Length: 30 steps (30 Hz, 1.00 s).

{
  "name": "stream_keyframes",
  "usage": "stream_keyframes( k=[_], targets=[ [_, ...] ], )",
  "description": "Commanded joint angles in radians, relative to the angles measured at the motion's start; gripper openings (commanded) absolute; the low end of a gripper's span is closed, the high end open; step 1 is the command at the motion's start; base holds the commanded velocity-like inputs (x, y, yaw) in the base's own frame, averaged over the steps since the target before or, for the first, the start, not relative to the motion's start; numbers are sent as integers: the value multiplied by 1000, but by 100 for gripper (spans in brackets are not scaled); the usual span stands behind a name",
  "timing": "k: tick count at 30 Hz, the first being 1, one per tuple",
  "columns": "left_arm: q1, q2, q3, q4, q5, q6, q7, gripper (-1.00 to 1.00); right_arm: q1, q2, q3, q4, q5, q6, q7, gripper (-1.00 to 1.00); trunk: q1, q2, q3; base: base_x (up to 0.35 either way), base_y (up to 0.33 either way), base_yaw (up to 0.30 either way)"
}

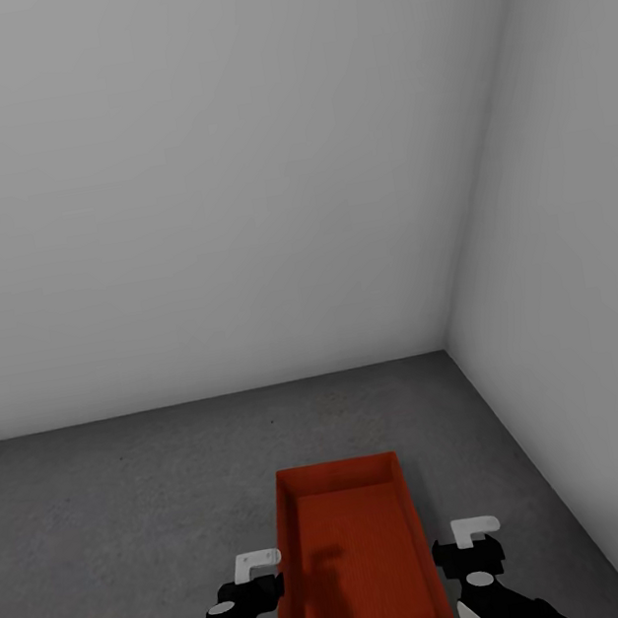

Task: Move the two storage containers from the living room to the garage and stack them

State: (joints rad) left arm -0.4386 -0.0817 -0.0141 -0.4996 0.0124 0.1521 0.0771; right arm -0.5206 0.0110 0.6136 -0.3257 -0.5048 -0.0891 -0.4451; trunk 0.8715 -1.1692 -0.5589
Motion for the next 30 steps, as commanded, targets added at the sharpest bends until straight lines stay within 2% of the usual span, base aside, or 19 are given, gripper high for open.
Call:
stream_keyframes(
  k=[1,15,30],
  targets=[
    [0,0,-1,-2,1,6,4,100,-1,0,8,1,-11,-6,-4,100,4,-8,-4,0,0,0],
    [0,0,1,-2,1,4,4,100,-1,1,8,1,-11,-6,-15,100,58,-106,-43,0,0,0],
    [0,0,1,-2,2,4,4,100,-1,1,8,1,-11,-6,-18,100,58,-106,-38,0,0,0]
  ],
)
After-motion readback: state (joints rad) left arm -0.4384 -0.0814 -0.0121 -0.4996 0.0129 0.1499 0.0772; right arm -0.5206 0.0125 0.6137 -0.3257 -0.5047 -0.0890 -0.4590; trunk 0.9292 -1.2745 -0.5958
